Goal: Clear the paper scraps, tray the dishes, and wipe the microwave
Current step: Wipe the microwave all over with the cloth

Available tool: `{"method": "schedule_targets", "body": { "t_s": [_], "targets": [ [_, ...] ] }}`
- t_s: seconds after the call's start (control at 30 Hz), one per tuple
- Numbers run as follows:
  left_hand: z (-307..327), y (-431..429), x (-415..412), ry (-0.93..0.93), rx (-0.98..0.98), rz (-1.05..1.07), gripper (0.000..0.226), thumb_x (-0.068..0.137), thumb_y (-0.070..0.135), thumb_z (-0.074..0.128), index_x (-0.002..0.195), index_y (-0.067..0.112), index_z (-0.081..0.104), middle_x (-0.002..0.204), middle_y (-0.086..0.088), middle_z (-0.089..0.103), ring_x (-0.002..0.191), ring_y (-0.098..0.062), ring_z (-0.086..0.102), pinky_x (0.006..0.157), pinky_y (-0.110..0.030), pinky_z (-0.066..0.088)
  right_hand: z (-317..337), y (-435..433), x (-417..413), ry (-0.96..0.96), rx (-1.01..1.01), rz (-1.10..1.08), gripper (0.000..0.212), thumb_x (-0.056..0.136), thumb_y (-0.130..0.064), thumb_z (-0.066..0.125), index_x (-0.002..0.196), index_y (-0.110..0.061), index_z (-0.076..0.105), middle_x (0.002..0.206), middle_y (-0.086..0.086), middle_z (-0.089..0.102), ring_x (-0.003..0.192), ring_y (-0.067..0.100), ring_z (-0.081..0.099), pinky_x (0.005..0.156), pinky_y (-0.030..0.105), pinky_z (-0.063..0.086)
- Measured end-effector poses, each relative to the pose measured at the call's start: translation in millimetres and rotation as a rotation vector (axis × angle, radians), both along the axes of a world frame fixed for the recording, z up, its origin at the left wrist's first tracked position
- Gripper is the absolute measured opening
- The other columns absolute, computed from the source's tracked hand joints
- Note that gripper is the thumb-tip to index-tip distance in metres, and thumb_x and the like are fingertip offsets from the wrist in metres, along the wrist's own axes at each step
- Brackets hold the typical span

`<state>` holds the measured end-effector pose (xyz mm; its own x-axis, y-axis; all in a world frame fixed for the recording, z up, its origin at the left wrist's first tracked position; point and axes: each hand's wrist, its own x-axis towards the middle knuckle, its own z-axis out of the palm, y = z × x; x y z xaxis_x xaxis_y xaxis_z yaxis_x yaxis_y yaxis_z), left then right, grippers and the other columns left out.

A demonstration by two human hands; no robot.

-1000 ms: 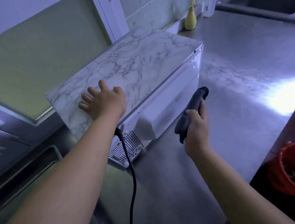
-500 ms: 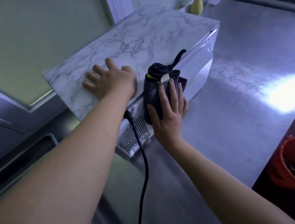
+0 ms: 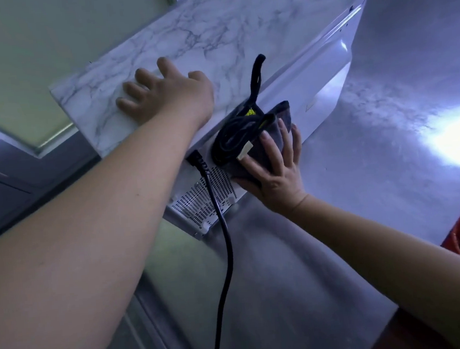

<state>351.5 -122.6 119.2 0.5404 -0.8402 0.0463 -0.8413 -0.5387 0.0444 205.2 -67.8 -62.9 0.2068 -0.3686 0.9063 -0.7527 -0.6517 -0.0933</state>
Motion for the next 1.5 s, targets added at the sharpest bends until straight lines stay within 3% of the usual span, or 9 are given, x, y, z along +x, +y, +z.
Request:
{"method": "schedule_targets", "body": {
  "t_s": [0.1,0.3,0.6,0.77,1.03,1.17,1.27,1.37,1.5],
  "targets": [
    [1.5,0.9,-0.7,0.001,0.01,0.003,0.064,0.093,0.049,0.017,0.15,0.022,0.022,0.152,-0.017,0.024,0.139,-0.042,0.022,0.114,-0.057,0.015,-12.2,-0.3,5.7,-0.026,-0.048,-0.015,0.07,0.085,-0.046,0.077,0.142,-0.037,0.037,0.165,-0.002,0.012,0.152,0.036,0.015,0.108,0.073,0.028],
    [4.2,3.2,-2.9,0.013,0.0,0.005,0.062,0.093,0.048,0.018,0.15,0.022,0.023,0.151,-0.017,0.025,0.137,-0.04,0.024,0.114,-0.055,0.016,-65.5,26.1,16.2,-0.038,0.11,-0.065,0.054,0.074,-0.007,0.082,0.118,-0.028,0.06,0.127,0.01,0.044,0.135,0.046,0.035,0.102,0.072,0.036],
    [7.3,6.7,-3.0,0.026,-0.018,0.002,0.061,0.092,0.049,0.02,0.147,0.023,0.028,0.15,-0.017,0.027,0.135,-0.039,0.027,0.112,-0.054,0.019,-69.8,102.0,41.7,-0.144,0.591,-0.093,0.091,0.059,0.019,0.063,0.138,-0.023,0.048,0.158,0.008,0.026,0.144,0.047,0.026,0.102,0.06,0.046],
    [7.8,8.5,-3.4,0.036,-0.058,0.012,0.057,0.091,0.049,0.023,0.141,0.024,0.035,0.143,-0.014,0.034,0.128,-0.037,0.032,0.109,-0.051,0.023,-50.2,156.7,24.0,-0.257,0.996,0.106,0.087,0.078,0.016,0.046,0.153,-0.029,0.037,0.166,-0.01,0.012,0.153,0.026,0.017,0.113,0.045,0.038],
    [7.8,12.0,-3.5,0.036,-0.063,-0.009,0.061,0.09,0.053,0.023,0.144,0.027,0.033,0.143,-0.015,0.035,0.13,-0.036,0.031,0.11,-0.053,0.022,50.0,127.4,-6.3,-0.672,0.713,0.277,0.069,0.094,-0.003,0.055,0.154,-0.026,0.031,0.165,0.001,0.018,0.152,0.027,0.022,0.116,0.057,0.031],
    [8.5,11.0,-2.4,0.048,-0.066,0.0,0.061,0.091,0.054,0.025,0.145,0.028,0.032,0.146,-0.014,0.034,0.135,-0.036,0.029,0.112,-0.053,0.02,76.4,96.1,8.6,-0.505,0.532,0.173,0.065,0.09,-0.018,0.063,0.15,-0.023,0.039,0.158,0.003,0.038,0.143,0.032,0.033,0.114,0.055,0.027],
    [7.5,12.8,-3.4,0.037,-0.087,-0.009,0.06,0.091,0.054,0.027,0.145,0.028,0.033,0.146,-0.013,0.034,0.136,-0.035,0.028,0.113,-0.052,0.02,67.8,90.8,26.1,-0.385,0.552,0.059,0.053,0.087,-0.032,0.071,0.138,-0.021,0.058,0.147,-0.002,0.053,0.121,0.031,0.048,0.098,0.056,0.039],
    [5.0,12.8,-3.0,0.033,-0.094,-0.021,0.059,0.091,0.054,0.026,0.144,0.028,0.033,0.146,-0.013,0.034,0.136,-0.035,0.028,0.113,-0.052,0.02,51.8,89.7,39.8,-0.477,0.518,0.111,0.049,0.086,-0.023,0.074,0.132,-0.018,0.058,0.142,0.005,0.056,0.109,0.029,0.054,0.094,0.045,0.045],
    [5.5,12.7,-1.9,0.039,-0.107,-0.03,0.054,0.091,0.053,0.027,0.139,0.028,0.036,0.143,-0.012,0.035,0.133,-0.034,0.029,0.11,-0.05,0.019,32.2,89.1,56.7,-0.662,0.526,0.216,0.057,0.079,0.0,0.075,0.131,-0.01,0.056,0.128,0.022,0.058,0.119,0.024,0.055,0.104,0.032,0.045]
  ]
}}
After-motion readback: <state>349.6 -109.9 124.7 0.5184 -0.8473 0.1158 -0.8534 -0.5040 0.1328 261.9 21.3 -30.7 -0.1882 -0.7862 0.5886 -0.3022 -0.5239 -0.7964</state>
